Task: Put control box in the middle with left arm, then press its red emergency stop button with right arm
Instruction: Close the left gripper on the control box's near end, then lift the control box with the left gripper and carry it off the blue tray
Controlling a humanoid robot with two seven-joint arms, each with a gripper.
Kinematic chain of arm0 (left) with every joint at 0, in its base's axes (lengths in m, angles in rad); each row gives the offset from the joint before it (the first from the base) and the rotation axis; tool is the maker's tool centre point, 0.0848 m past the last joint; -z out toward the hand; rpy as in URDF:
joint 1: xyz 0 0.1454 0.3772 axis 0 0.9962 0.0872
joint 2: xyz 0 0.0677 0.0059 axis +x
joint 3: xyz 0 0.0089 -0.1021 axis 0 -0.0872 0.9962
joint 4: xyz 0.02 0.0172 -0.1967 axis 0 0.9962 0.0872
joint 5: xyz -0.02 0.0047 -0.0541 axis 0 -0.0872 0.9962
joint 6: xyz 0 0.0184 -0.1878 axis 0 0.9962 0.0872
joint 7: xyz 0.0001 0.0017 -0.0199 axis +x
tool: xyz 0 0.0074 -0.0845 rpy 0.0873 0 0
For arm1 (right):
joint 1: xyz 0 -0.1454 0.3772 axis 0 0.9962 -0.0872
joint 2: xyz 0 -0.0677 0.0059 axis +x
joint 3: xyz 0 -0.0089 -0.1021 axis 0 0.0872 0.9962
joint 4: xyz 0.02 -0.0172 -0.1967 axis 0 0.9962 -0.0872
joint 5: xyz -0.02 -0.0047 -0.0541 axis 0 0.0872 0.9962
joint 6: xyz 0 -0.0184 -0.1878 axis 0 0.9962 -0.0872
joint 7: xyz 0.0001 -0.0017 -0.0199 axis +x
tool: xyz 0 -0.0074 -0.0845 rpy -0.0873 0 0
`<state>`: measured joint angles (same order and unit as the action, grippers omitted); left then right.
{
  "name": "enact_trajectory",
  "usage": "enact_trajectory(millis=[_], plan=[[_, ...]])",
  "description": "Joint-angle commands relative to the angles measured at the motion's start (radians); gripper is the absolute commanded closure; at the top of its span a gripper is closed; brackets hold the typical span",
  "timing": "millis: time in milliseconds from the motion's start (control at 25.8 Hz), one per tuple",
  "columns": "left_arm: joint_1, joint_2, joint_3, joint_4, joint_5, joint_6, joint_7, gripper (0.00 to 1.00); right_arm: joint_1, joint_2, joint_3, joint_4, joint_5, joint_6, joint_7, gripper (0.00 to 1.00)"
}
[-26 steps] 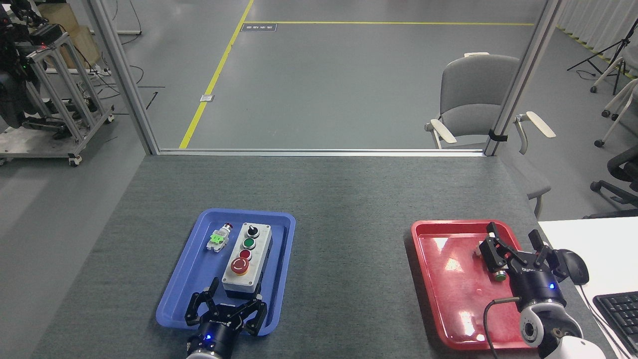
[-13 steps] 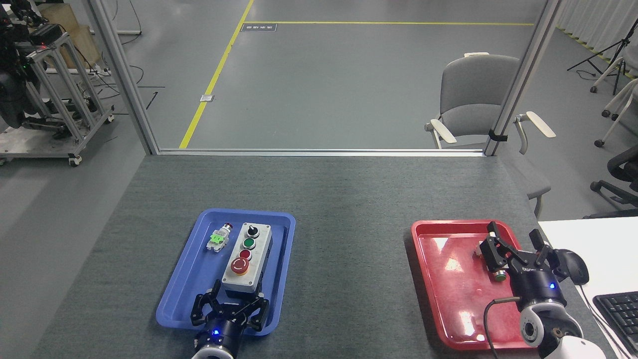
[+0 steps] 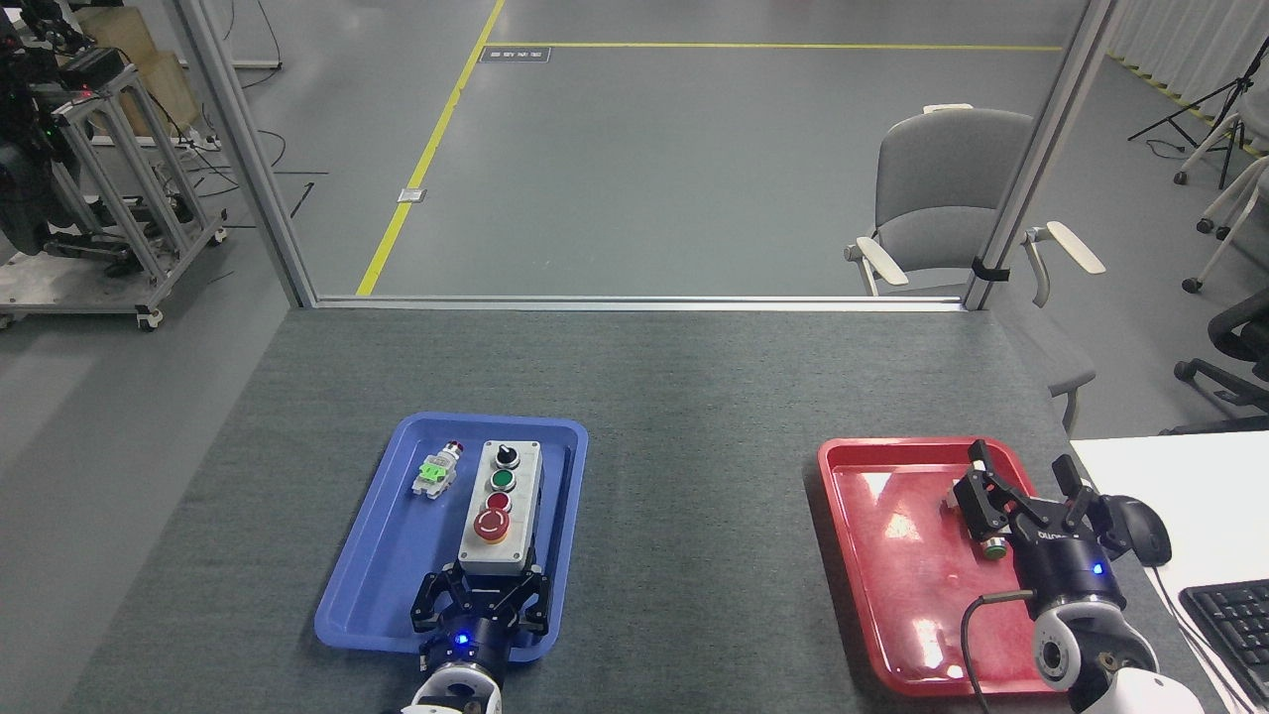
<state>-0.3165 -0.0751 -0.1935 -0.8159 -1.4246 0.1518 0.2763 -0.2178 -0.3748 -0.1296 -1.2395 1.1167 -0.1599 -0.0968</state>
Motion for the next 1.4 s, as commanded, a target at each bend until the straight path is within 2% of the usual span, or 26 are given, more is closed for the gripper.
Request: enact_trajectory(millis=[0, 78, 349, 543, 1085, 1279, 1357], plan=[[0.004, -0.002, -0.001, 0.001, 0.019, -0.04, -0.005, 0.84, 0.0, 0.002, 0.001, 0.0, 0.002, 0.0, 0.0, 0.0], [0.005, -0.002, -0.001, -0.002, 0.019, -0.041, -0.002, 0.91, 0.0, 0.002, 0.001, 0.0, 0.002, 0.0, 0.0, 0.0], [0.016, -0.002, -0.001, -0.086, 0.021, -0.031, 0.0, 0.93, 0.0, 0.004, 0.001, 0.0, 0.002, 0.0, 0.0, 0.0], [0.017, -0.003, 0.005, -0.126, 0.023, -0.026, 0.011, 0.99, 0.0, 0.004, 0.001, 0.0, 0.002, 0.0, 0.0, 0.0], [0.066, -0.003, 0.006, -0.319, 0.024, -0.024, 0.024, 1.0, 0.0, 0.005, 0.004, 0.0, 0.002, 0.0, 0.0, 0.0], [0.079, -0.049, -0.003, -0.348, 0.019, 0.0, 0.026, 1.0, 0.0, 0.005, 0.004, 0.0, 0.003, 0.0, 0.0, 0.0], [0.083, -0.055, -0.044, -0.362, 0.019, 0.02, 0.026, 1.0, 0.0, 0.005, 0.004, 0.0, 0.003, 0.0, 0.0, 0.0]])
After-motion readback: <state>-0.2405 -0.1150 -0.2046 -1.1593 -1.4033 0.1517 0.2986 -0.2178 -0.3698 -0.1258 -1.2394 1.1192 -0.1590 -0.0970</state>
